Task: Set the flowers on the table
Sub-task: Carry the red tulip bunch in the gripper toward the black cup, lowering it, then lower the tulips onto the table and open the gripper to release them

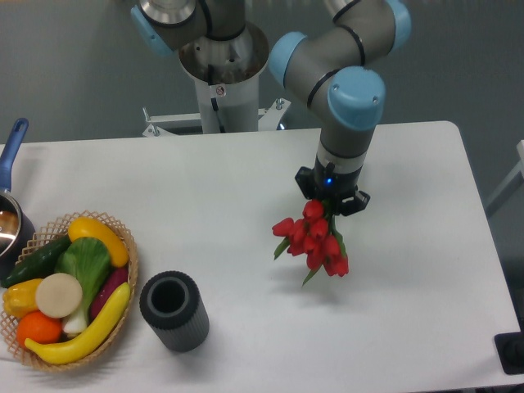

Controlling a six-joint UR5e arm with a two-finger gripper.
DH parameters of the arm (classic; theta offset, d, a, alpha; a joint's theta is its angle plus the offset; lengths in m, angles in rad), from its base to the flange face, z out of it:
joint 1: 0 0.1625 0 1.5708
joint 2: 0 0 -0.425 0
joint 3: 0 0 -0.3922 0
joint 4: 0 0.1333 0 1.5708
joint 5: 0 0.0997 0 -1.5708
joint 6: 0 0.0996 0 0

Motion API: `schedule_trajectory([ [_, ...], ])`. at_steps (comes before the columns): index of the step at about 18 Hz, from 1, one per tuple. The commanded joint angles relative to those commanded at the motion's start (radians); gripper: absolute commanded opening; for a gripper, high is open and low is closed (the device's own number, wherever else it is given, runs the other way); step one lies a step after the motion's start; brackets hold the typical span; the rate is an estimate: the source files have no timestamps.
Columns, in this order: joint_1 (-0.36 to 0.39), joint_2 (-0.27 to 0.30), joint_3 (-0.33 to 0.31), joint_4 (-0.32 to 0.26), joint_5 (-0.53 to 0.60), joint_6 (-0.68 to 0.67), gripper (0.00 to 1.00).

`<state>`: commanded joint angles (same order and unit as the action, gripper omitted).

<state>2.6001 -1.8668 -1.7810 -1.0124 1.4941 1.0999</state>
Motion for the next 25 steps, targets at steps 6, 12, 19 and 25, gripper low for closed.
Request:
schedule_trajectory([
  [6, -0.005, -0.023, 0.002, 0.002, 0.0, 0.0, 0.42],
  [12, 0.002, -0.02, 0.002, 0.038, 0.002, 0.0, 1.0],
  [19, 0.047, 0.006, 0.003, 0.06, 0.012, 0.005, 1.0],
  [25, 0.138, 0.032, 0.012, 0.071, 0.011, 0.02, 1.0],
])
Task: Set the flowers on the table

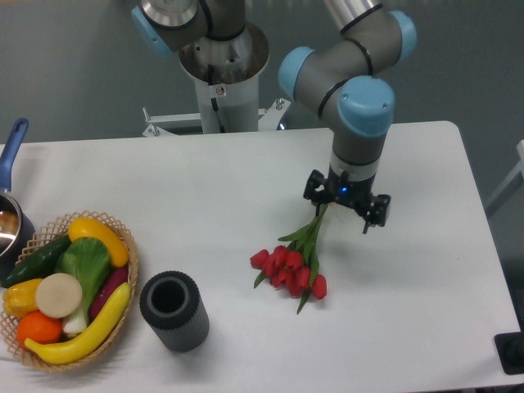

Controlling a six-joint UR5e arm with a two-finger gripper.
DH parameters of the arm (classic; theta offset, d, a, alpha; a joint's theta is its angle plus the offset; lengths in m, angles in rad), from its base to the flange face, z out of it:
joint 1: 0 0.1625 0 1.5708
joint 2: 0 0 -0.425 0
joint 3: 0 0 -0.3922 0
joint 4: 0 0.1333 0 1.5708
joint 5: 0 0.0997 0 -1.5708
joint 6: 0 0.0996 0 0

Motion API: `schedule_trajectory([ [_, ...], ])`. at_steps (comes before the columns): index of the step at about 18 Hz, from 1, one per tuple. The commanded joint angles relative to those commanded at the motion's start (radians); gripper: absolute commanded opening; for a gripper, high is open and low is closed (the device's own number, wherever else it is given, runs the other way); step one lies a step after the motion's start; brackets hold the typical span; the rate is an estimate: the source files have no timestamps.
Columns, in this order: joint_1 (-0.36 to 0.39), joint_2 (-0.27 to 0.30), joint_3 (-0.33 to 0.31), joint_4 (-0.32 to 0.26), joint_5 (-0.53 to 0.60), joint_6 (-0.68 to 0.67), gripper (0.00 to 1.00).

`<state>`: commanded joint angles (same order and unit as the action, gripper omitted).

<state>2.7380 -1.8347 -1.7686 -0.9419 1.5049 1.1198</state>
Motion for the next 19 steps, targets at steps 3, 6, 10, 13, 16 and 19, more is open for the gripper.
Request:
schedule_trajectory([
  [3, 0.032, 0.008, 0.001, 0.002, 0.002, 0.034, 1.0],
  [6, 0.08, 0.017, 0.002, 0.002, 0.0, 0.122, 1.0],
  [10, 0.129, 0.028, 0.002, 0.002, -0.002, 0.228, 1.0],
  [13, 0.155, 0.031, -0.002, 0.0, -0.005, 0.288, 1.0],
  [16, 0.166, 0.032, -0.008, 0.0, -0.006, 0.307, 1.0],
  [19, 0.166, 0.032, -0.009, 0.0, -0.005, 0.307, 1.0],
])
